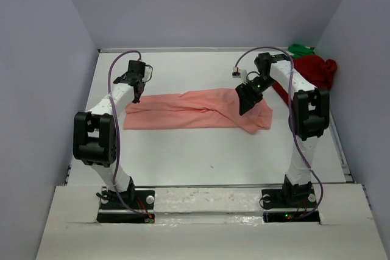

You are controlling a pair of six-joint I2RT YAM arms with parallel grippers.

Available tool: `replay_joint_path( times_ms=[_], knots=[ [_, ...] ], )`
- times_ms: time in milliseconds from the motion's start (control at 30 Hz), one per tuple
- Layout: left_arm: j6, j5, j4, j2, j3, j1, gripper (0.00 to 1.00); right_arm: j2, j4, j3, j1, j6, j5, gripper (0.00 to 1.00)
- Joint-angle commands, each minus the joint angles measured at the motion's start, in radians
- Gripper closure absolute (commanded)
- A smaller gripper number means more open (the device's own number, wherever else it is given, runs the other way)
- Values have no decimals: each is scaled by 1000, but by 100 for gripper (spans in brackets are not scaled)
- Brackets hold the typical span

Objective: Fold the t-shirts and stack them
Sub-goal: Fold the tshirt

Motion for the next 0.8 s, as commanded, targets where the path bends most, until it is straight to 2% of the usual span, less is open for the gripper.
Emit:
replay_joint_path(
  times_ms=[0, 467, 767],
  knots=[
    [7, -20, -4, -27, -4, -6, 69, 44, 37, 113, 19, 28, -43, 30],
    [14, -43, 2, -17, -18, -8, 69, 237, 15, 360, 56, 23, -50, 32],
    [16, -51, -5, 9, -6, -8, 69, 263, 14, 397, 56, 15, -47, 32]
  ],
)
